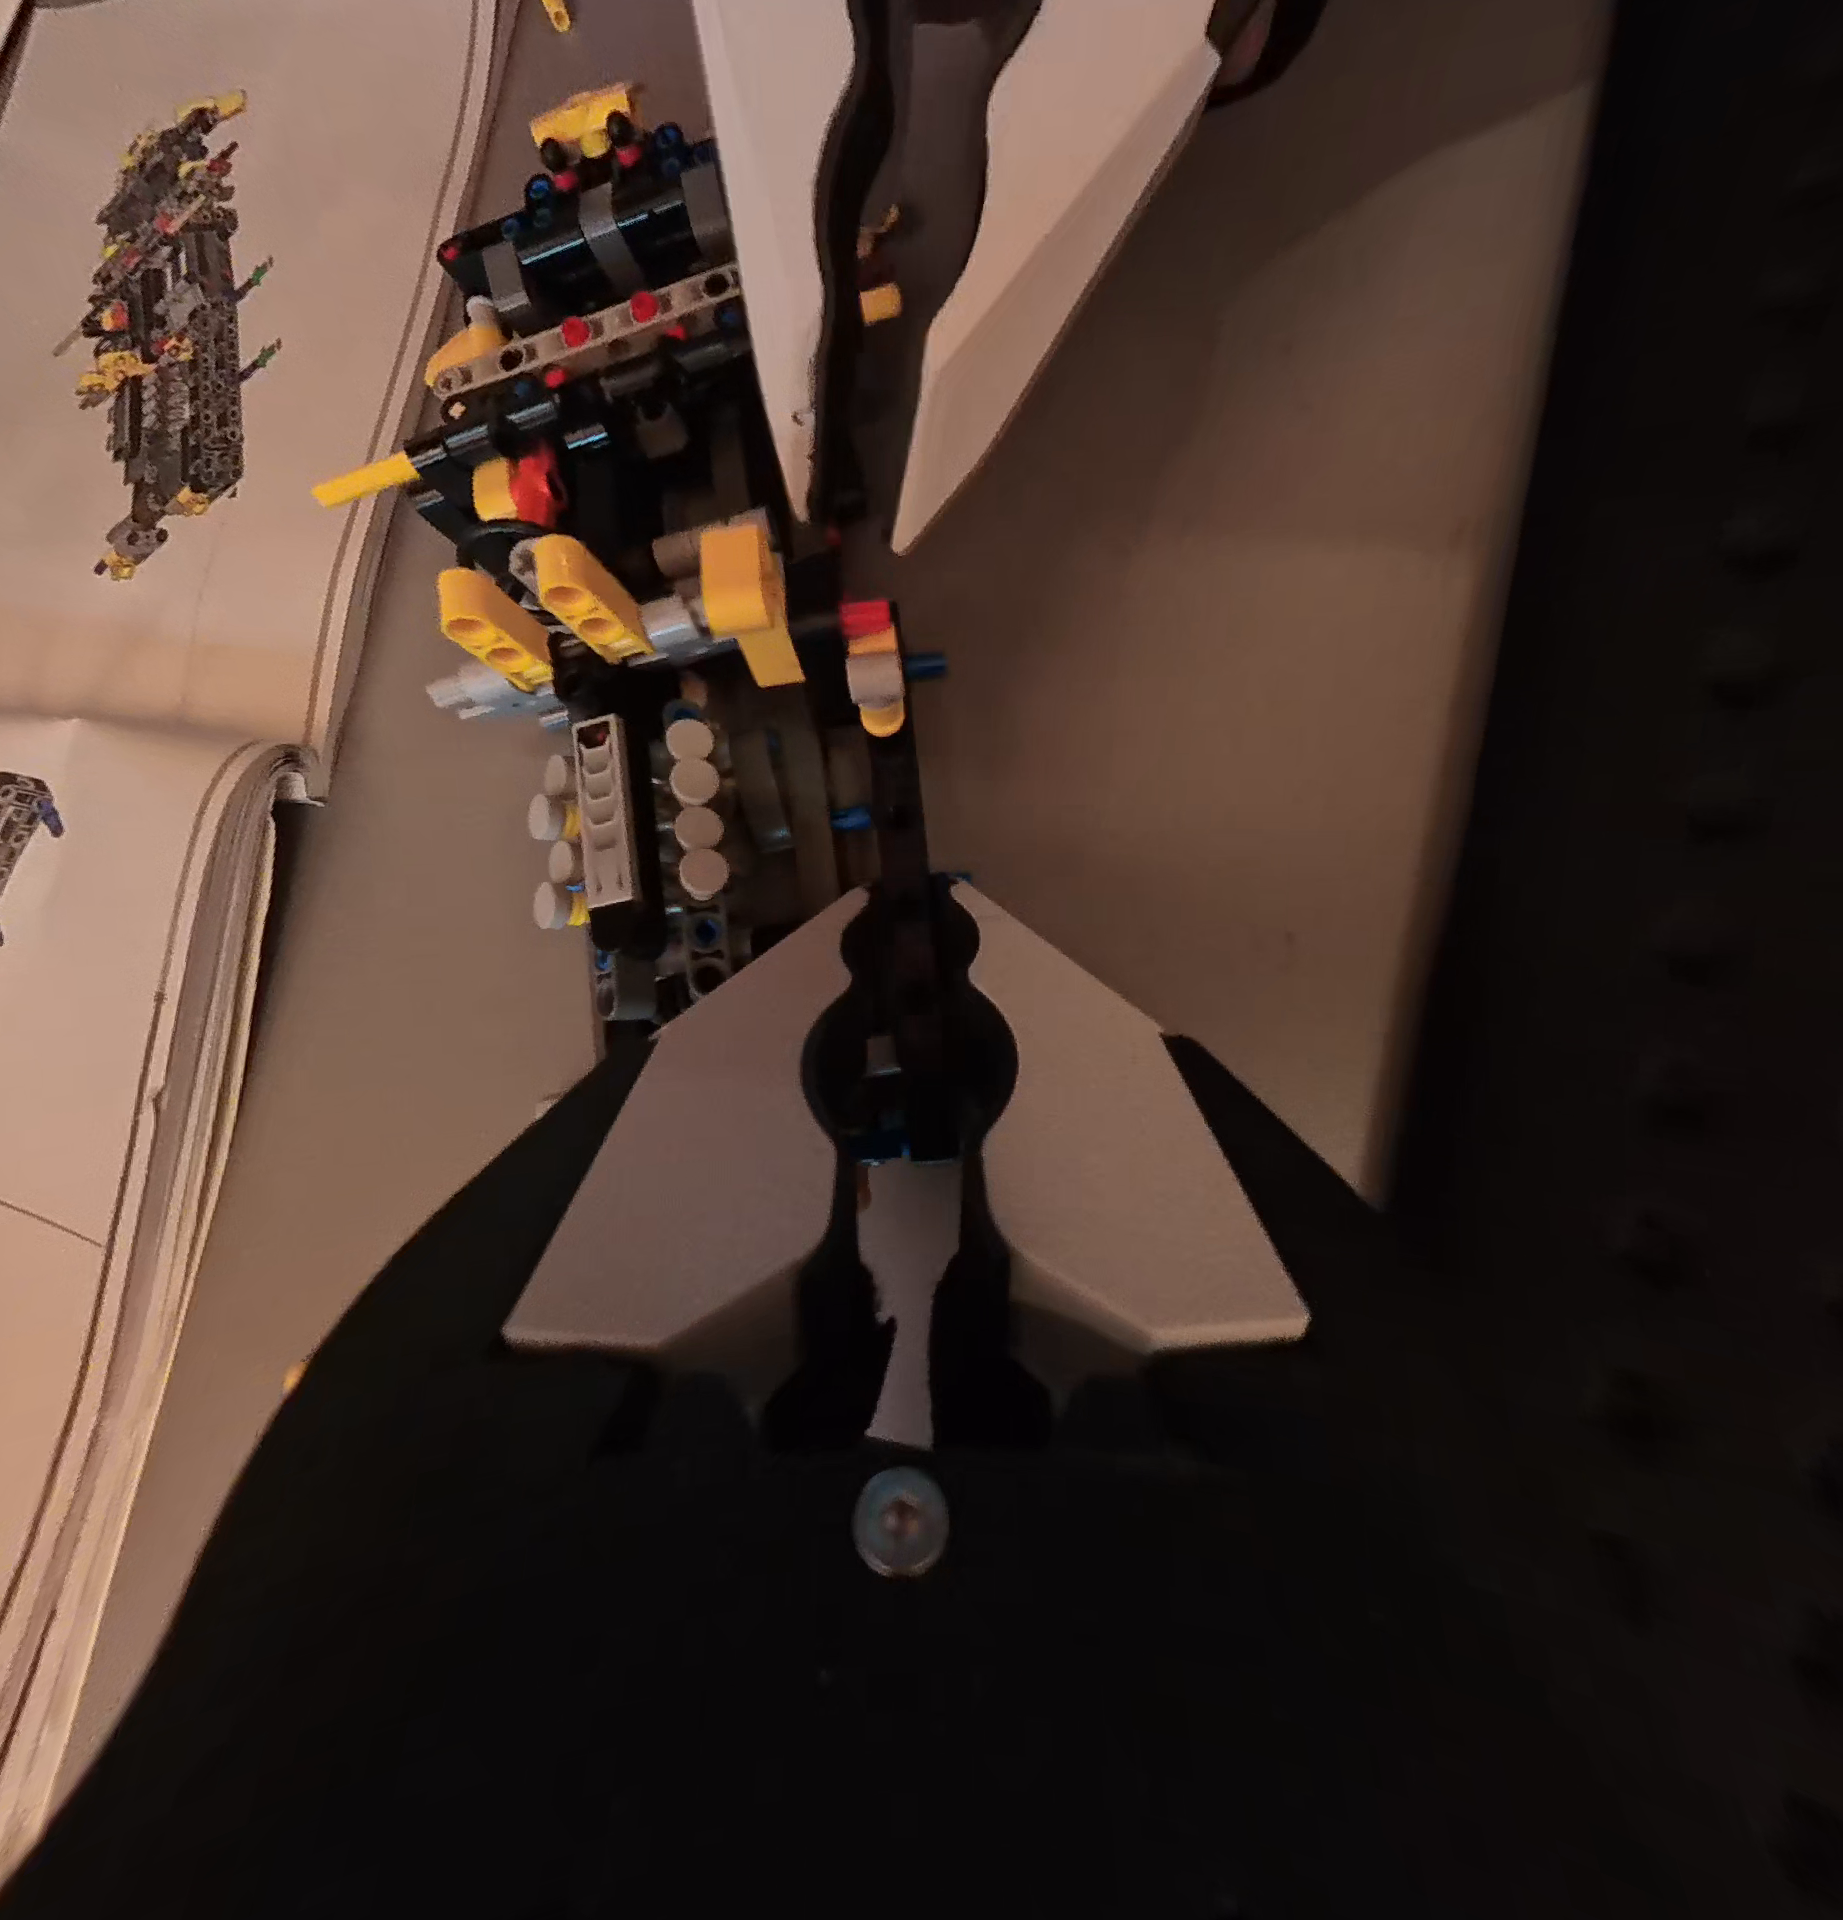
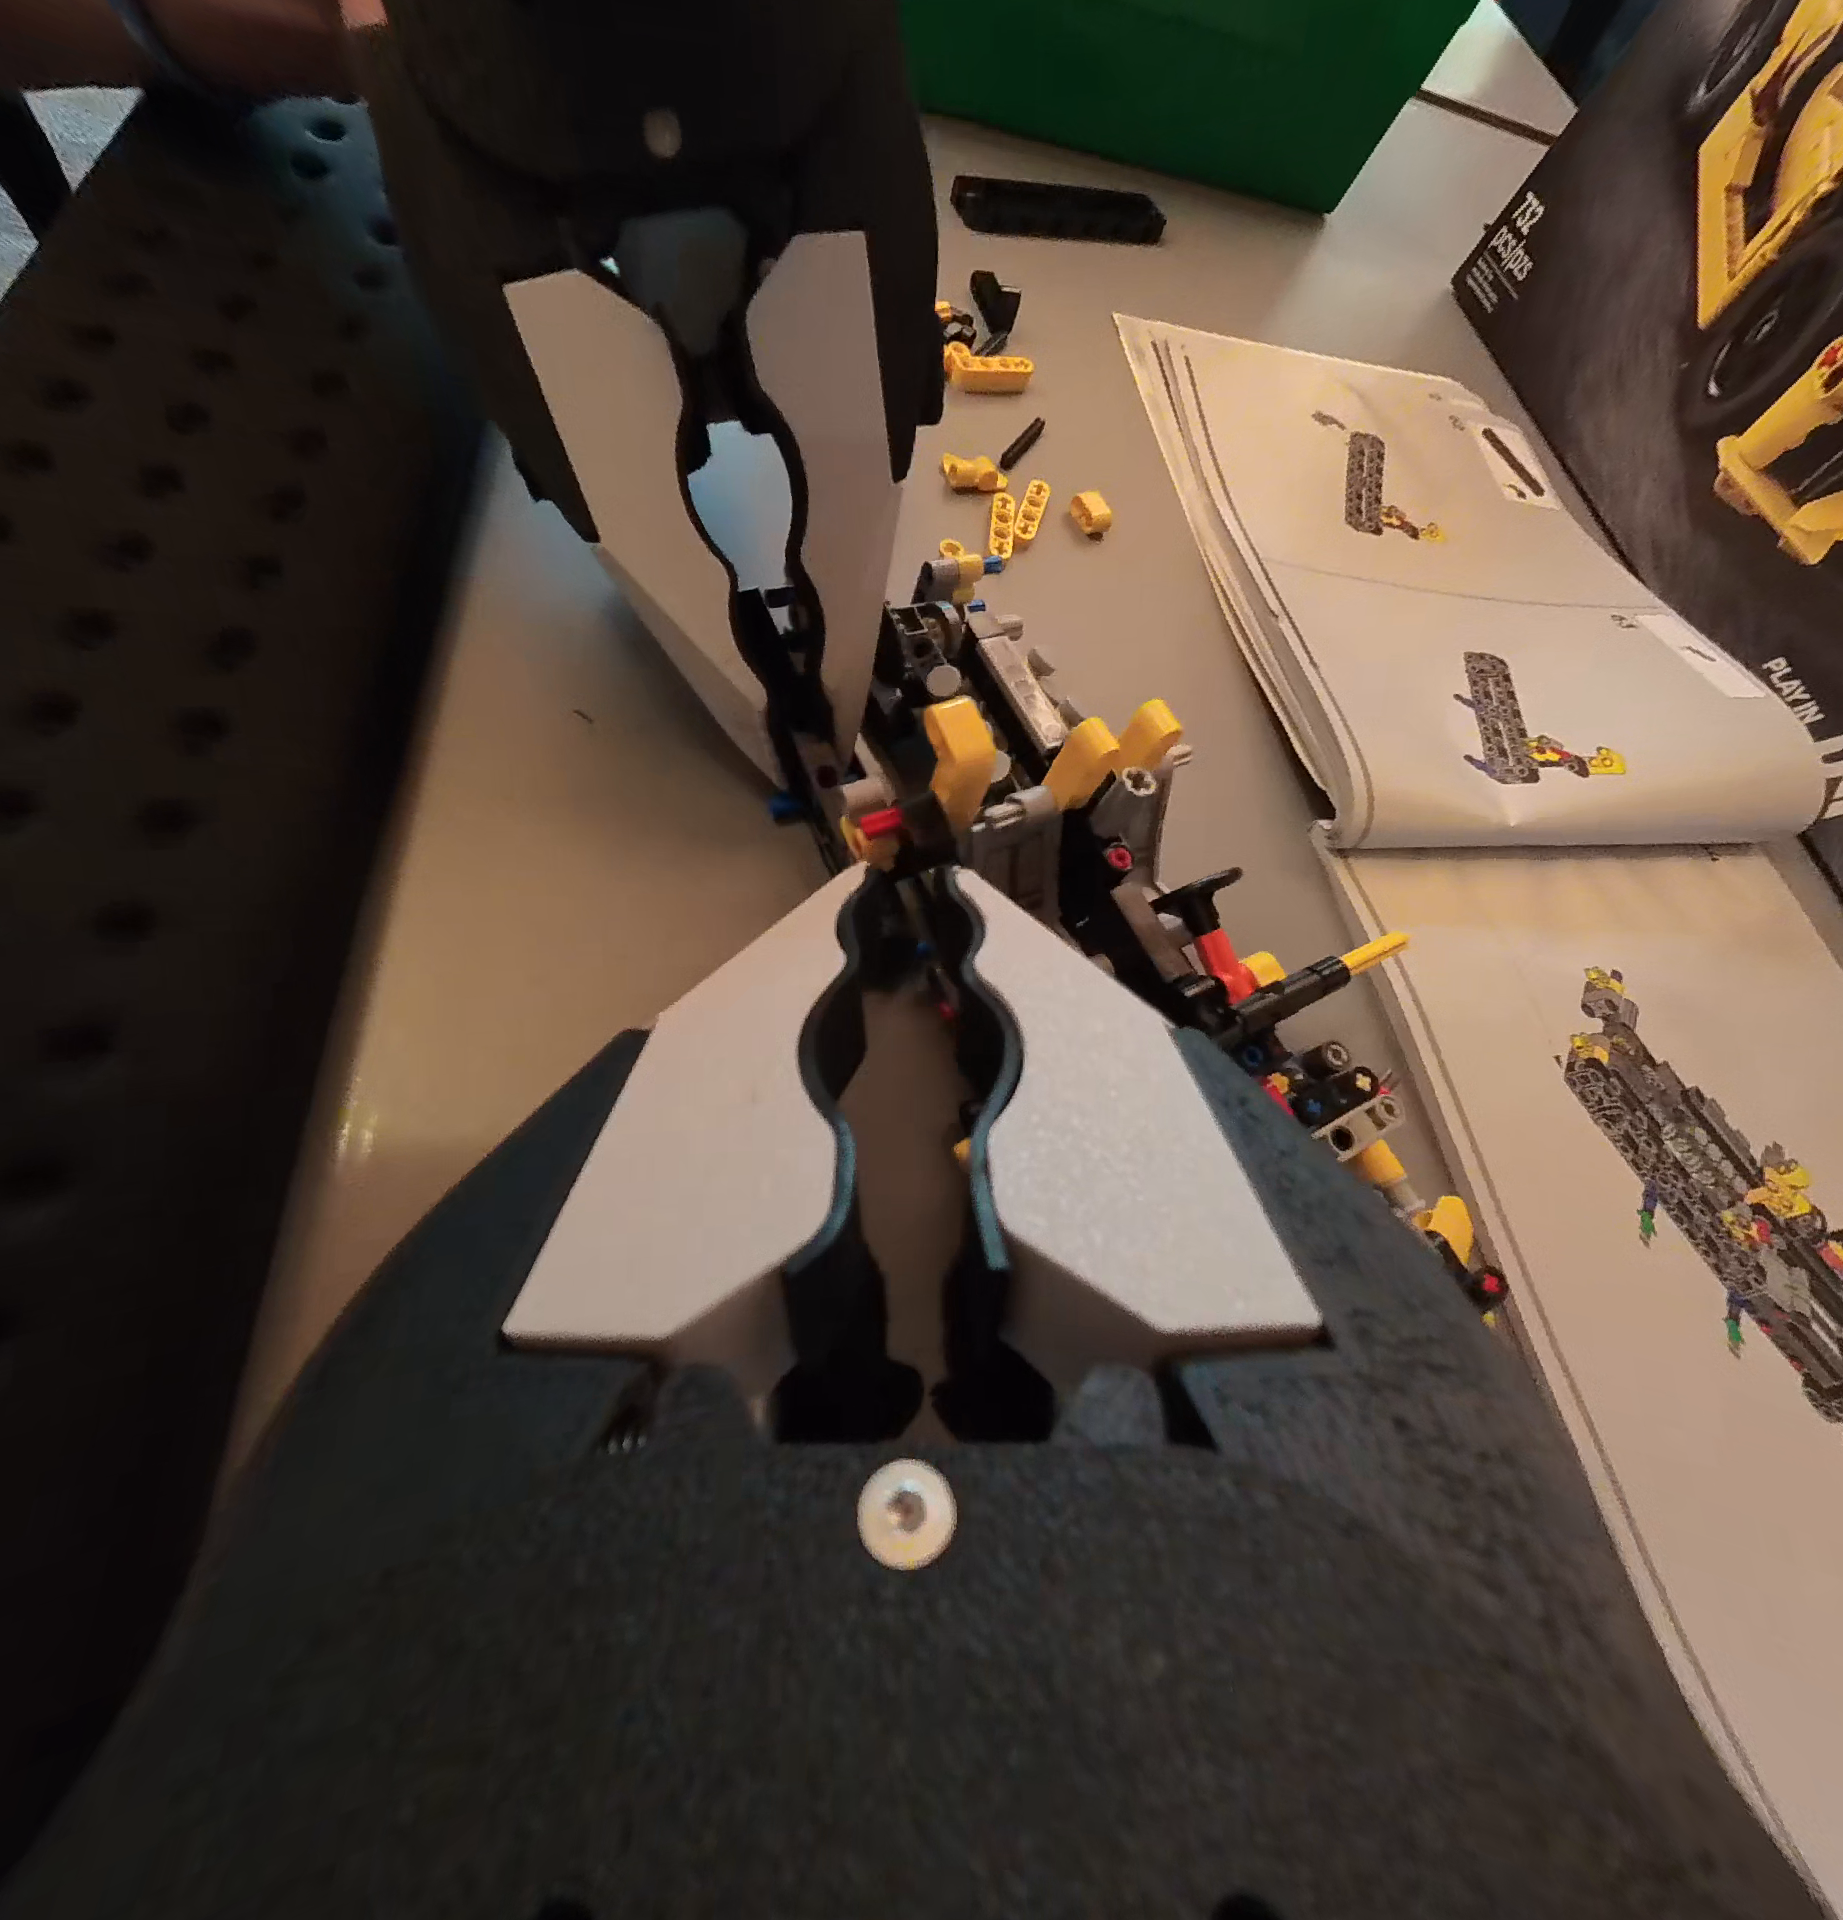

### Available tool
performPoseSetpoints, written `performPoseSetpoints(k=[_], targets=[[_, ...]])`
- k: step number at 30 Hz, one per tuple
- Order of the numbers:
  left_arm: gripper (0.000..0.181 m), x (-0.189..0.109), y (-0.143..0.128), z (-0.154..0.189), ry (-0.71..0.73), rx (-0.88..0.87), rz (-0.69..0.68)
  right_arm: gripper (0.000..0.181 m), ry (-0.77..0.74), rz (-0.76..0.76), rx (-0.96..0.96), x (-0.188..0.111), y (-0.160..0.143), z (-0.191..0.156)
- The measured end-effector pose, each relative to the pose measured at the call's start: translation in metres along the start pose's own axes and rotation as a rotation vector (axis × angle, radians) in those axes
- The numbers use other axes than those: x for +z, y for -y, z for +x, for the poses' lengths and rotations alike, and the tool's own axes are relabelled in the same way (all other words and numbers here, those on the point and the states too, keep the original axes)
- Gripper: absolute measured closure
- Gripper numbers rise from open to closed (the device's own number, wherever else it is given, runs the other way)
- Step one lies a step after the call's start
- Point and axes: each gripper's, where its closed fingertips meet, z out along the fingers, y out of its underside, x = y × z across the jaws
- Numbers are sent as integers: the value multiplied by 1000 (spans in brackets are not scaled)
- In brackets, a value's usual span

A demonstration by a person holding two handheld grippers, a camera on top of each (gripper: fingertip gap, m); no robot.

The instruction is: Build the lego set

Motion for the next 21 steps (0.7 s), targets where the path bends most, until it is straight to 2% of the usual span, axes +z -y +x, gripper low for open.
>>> performPoseSetpoints(k=[7,21], targets=[[173,-1,2,-2,-31,-72,30,173,8,6,27,1,-2,1],[172,-2,1,-4,-29,-85,64,174,4,-31,23,5,-10,2]])
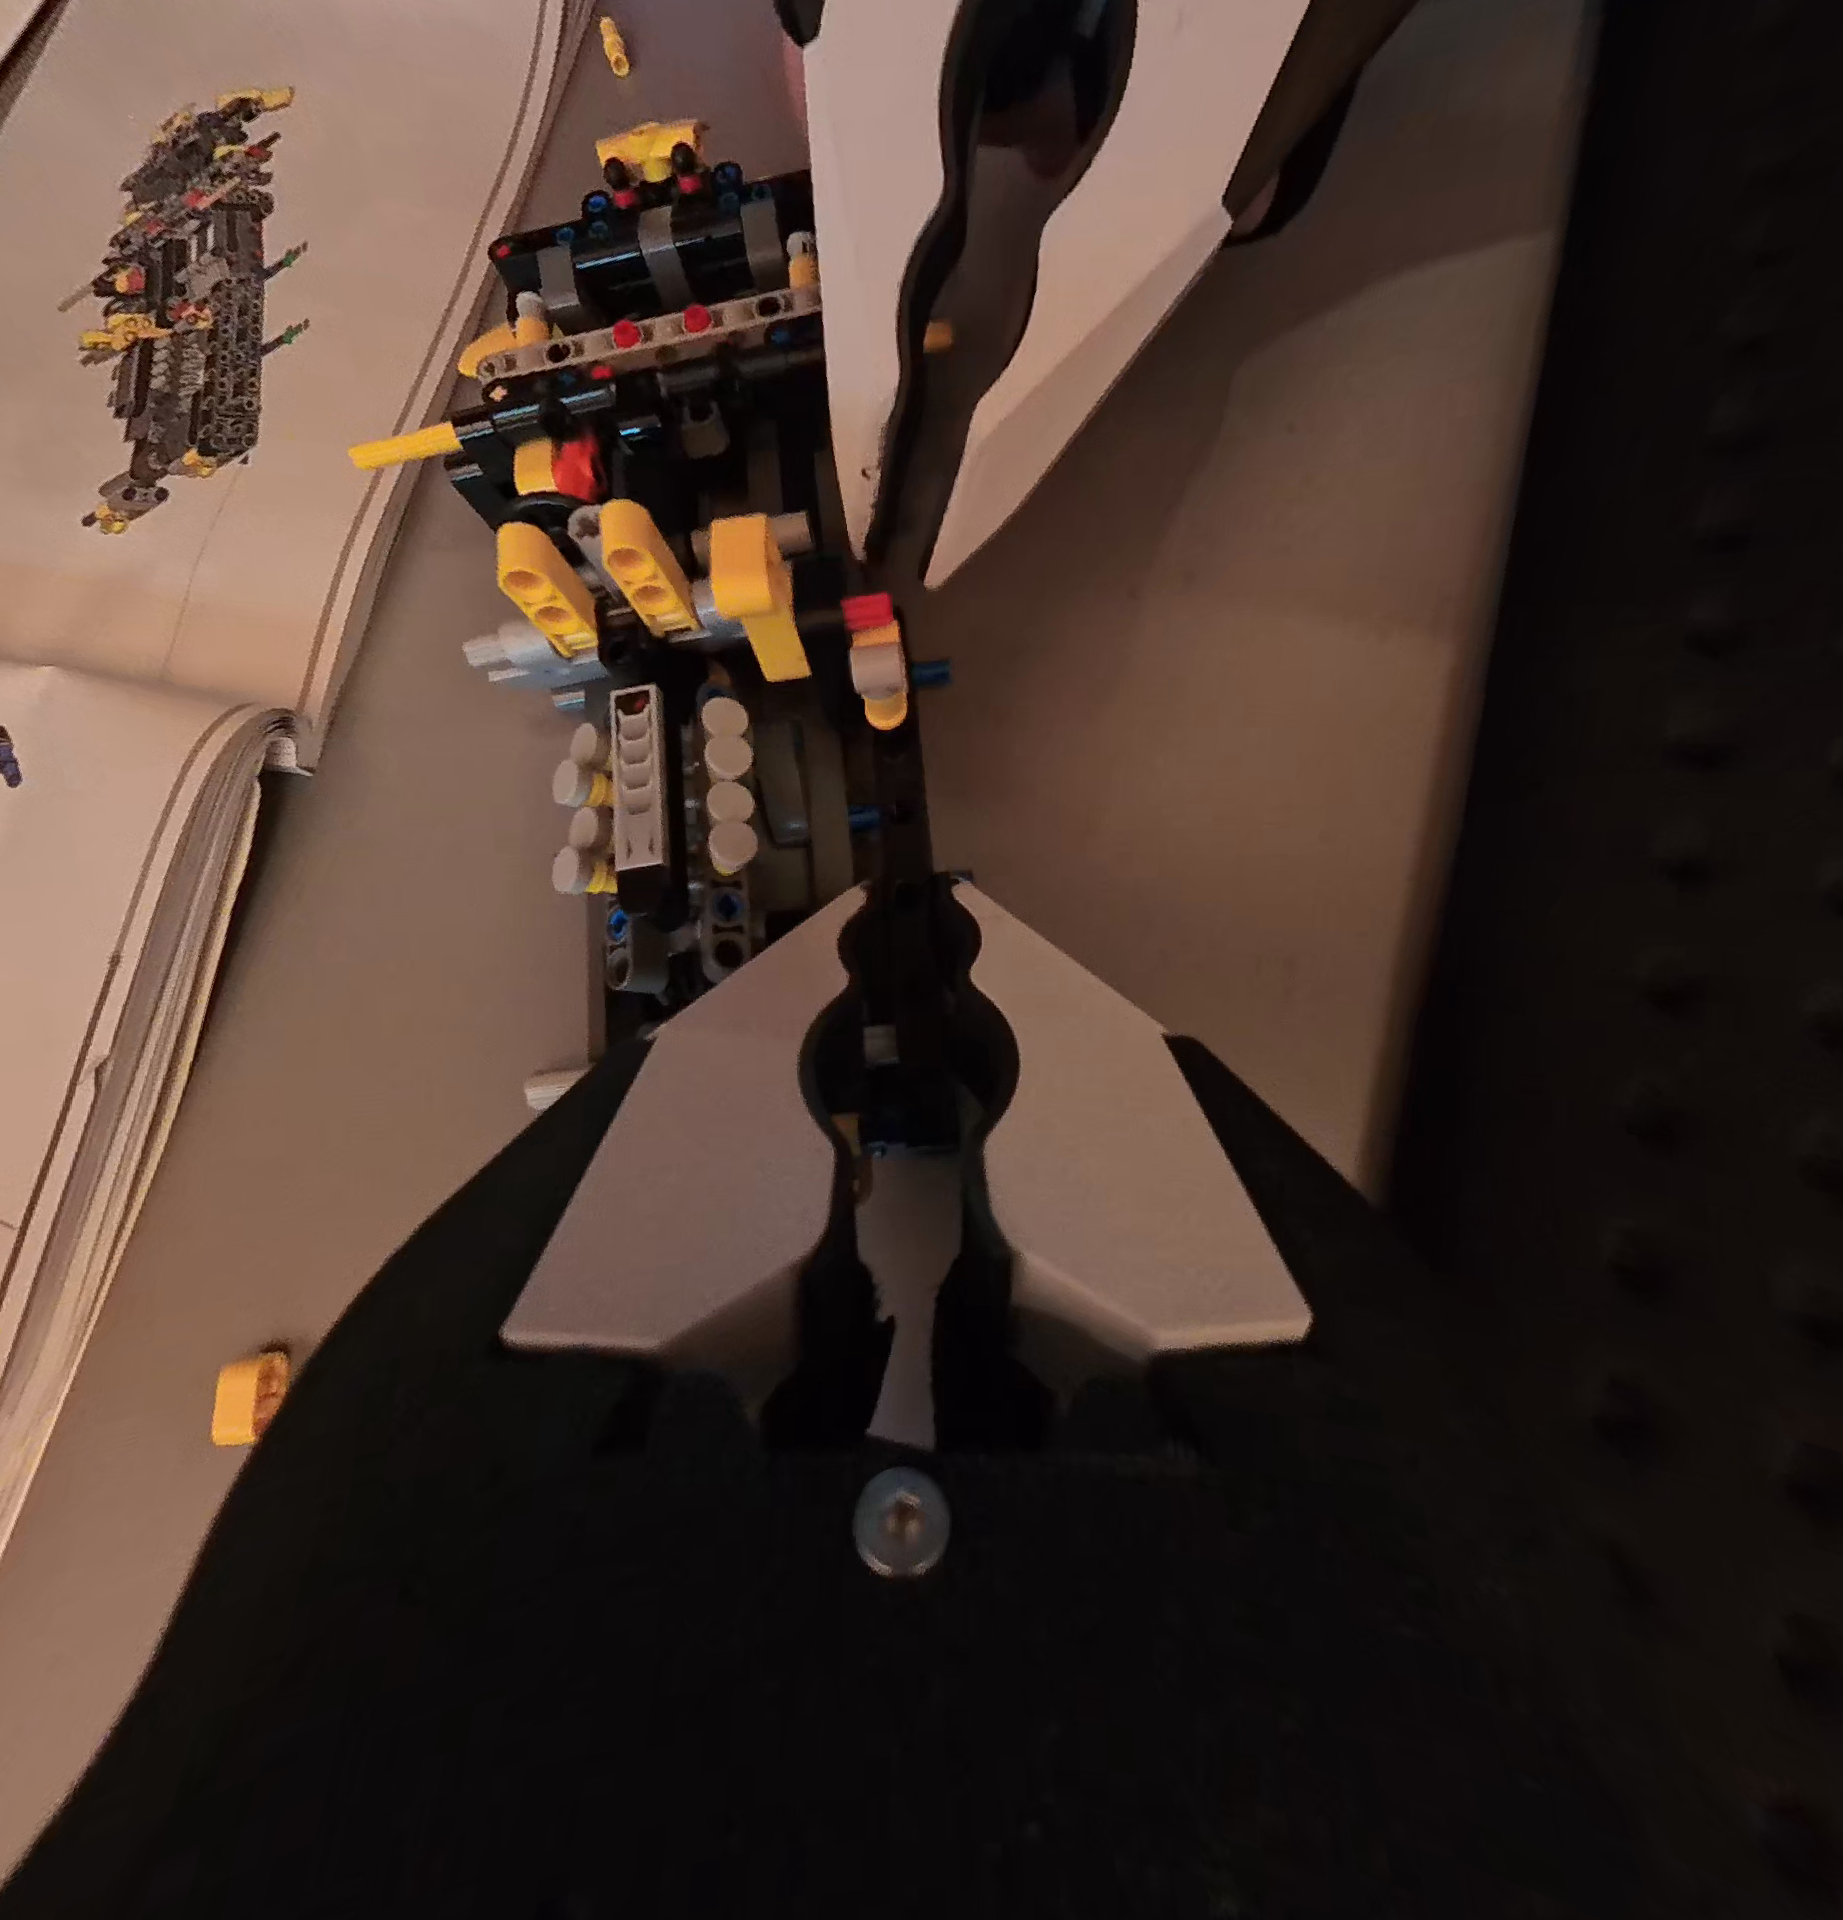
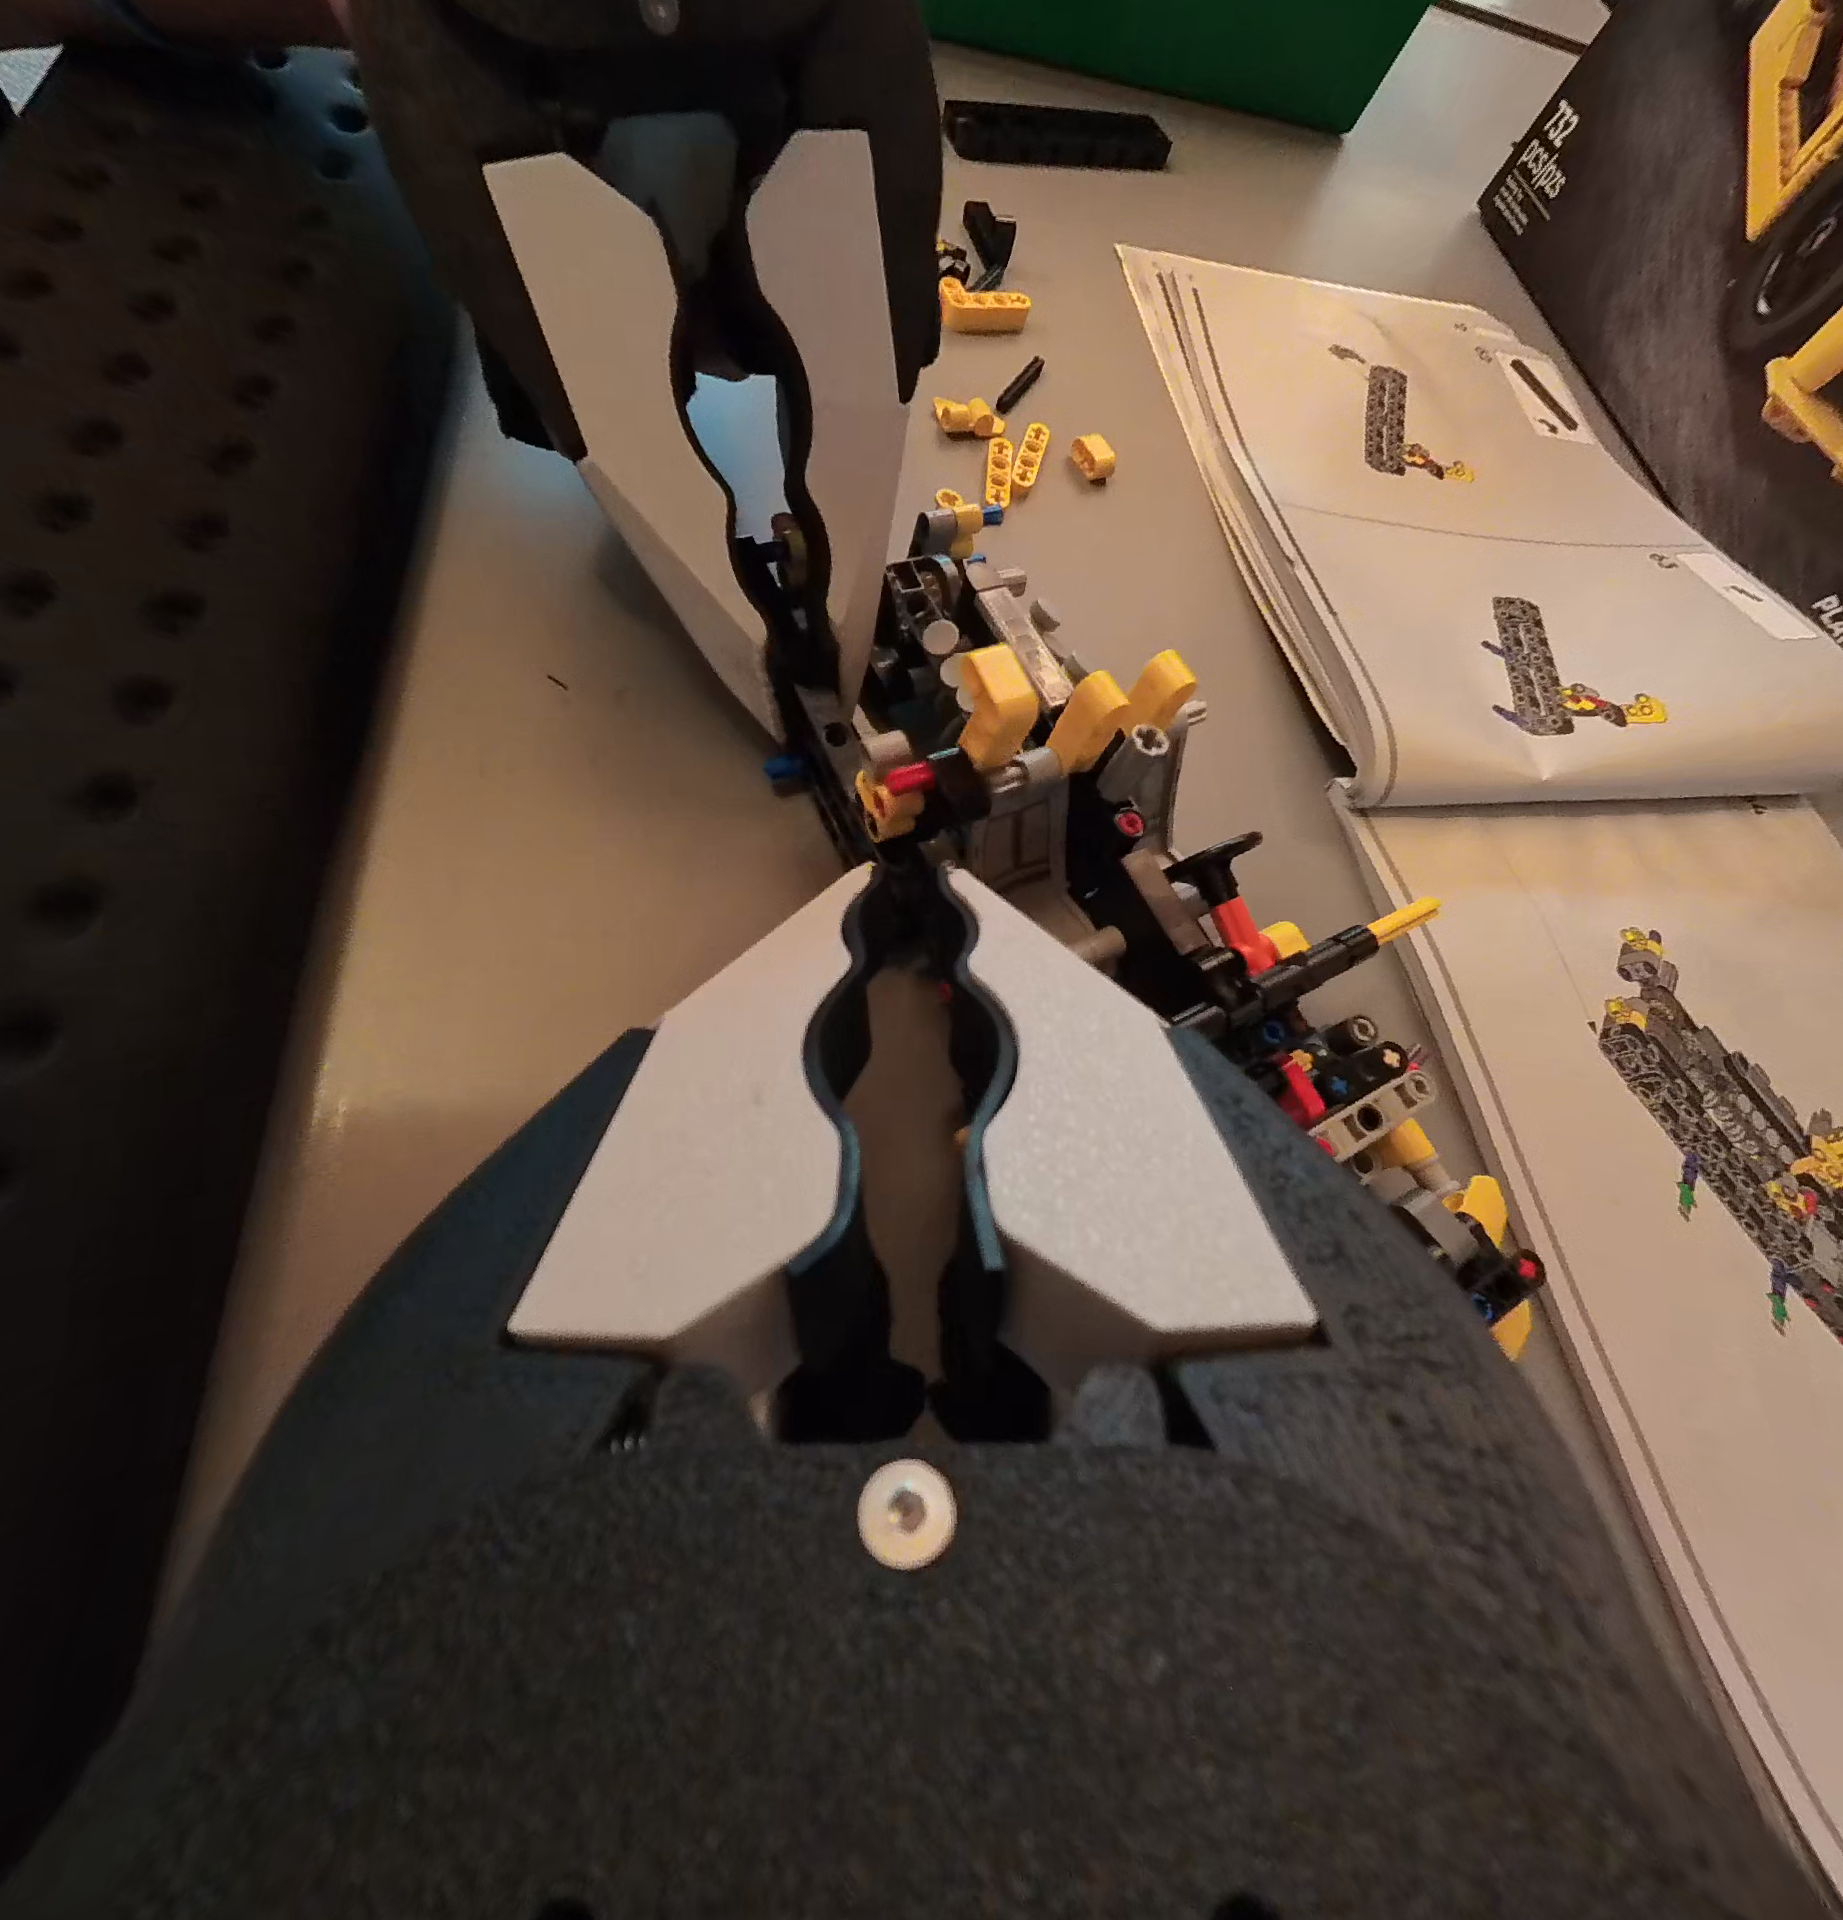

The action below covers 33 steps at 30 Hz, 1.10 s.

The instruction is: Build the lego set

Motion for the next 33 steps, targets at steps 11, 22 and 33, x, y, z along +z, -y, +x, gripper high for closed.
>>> performPoseSetpoints(k=[11,22,33], targets=[[171,-1,-1,0,-1,-5,4,174,-2,-8,10,1,-3,2],[171,-2,-2,-1,-12,-31,18,174,-22,-9,15,3,-3,5],[171,-3,-2,-2,-26,-47,35,174,-57,79,18,4,13,12]])
